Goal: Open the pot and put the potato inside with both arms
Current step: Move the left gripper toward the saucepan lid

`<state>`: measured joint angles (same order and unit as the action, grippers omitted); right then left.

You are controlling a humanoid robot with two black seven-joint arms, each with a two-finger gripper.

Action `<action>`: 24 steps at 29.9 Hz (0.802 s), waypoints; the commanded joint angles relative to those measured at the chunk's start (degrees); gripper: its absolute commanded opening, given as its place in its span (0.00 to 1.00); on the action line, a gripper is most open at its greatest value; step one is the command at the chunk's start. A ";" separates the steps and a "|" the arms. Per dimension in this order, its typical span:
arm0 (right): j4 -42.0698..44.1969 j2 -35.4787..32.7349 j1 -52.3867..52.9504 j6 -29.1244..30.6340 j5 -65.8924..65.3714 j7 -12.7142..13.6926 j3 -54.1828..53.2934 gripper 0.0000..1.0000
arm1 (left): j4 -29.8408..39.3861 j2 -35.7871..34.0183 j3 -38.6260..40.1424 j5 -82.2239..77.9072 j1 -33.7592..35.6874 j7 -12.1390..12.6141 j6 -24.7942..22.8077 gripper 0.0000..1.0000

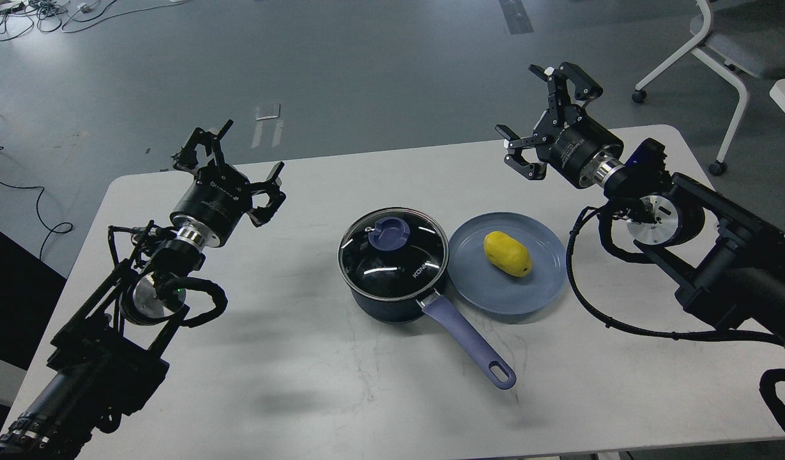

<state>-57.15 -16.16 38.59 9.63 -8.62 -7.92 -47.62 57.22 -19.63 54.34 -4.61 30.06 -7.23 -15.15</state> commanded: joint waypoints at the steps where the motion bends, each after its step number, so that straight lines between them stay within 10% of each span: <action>1: -0.42 -1.07 -0.01 -0.05 0.00 0.01 0.16 1.00 | -0.09 -0.05 -0.02 0.04 0.00 0.29 0.21 0.98; 24: -2.09 -3.71 1.23 -0.14 -0.26 0.18 3.76 1.00 | -0.09 -2.25 -0.90 -0.75 -1.06 -0.41 0.39 0.98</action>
<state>-59.34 -19.98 39.78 9.56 -8.87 -7.73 -44.53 57.23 -22.36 53.52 -4.89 29.09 -7.07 -14.88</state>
